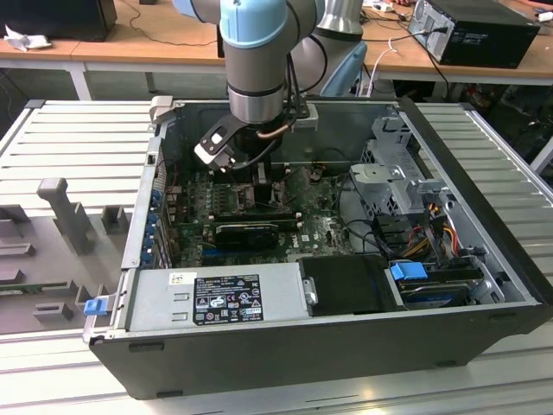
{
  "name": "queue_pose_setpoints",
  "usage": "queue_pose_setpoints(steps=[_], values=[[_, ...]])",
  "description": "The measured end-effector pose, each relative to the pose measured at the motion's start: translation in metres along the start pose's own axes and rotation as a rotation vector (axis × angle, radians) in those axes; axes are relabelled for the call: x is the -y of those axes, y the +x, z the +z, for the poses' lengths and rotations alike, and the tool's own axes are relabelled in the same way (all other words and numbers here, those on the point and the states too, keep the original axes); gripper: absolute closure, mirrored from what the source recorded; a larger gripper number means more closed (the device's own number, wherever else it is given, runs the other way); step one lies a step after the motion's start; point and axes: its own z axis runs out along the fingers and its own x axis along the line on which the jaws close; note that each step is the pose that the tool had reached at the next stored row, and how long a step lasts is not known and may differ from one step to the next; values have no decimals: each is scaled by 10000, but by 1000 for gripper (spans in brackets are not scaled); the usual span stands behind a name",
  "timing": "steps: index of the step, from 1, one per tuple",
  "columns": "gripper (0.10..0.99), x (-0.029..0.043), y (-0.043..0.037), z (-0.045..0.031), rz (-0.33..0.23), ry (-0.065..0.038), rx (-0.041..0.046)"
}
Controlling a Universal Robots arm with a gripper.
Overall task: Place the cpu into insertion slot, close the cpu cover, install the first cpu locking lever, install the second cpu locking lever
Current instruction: 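Place the cpu into insertion slot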
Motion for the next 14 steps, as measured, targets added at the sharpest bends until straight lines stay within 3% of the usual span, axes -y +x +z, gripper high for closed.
queue_pose_setpoints(steps=[7, 8, 11, 14], values=[[537, 4, 11, 29, -1, 23, -2], [471, 4, 10, 29, -1, 24, 0], [471, 4, 11, 29, 0, 23, -9], [471, 1, 11, -14, 0, 24, -7]])
